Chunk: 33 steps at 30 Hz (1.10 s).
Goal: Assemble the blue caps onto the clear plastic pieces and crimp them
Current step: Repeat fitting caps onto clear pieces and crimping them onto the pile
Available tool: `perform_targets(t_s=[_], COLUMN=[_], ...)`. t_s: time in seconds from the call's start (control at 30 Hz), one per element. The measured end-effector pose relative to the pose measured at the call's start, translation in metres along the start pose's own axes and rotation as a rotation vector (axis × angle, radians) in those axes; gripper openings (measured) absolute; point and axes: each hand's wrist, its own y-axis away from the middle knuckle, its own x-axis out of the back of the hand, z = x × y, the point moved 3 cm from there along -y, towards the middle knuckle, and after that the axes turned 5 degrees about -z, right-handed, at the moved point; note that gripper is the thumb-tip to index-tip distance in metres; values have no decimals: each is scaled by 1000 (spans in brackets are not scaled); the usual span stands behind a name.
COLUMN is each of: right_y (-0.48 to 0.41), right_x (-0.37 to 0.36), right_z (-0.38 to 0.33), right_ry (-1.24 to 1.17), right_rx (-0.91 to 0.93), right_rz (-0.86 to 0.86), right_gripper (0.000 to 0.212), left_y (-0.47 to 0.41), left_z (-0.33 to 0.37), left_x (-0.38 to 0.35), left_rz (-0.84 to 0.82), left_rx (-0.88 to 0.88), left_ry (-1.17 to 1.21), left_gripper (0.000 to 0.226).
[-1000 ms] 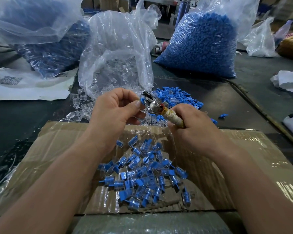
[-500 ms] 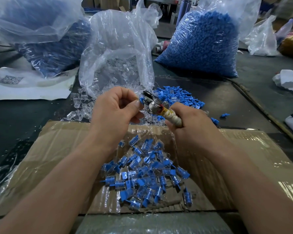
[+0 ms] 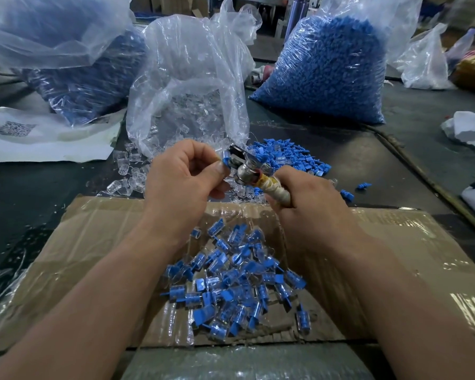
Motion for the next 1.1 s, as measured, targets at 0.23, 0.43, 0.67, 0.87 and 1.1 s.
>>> perform_targets(t_s=[0.23,0.43,0.67,0.87,1.1], right_y=[0,2,1,6,1], right_x=[5,9,7,11,10], right_z=[13,18,20,21,21], right_ry=[-4,54,109,12,-22], right_rx=[1,-18,-21,-60,-72], right_rz=[-117,-251,-374,-466,-357], right_gripper=[18,15,46,64,46], left_y=[-2,-2,11,4,-9], left_z=[0,6,11,4,-16], left_x=[6,11,-8,-1,17], left_rz=[67,-100,-554,-277,131], left_rx=[59,153,221,177,80], left_ry=[70,206,88,29,-335], left_gripper=[18,6,18,17,25])
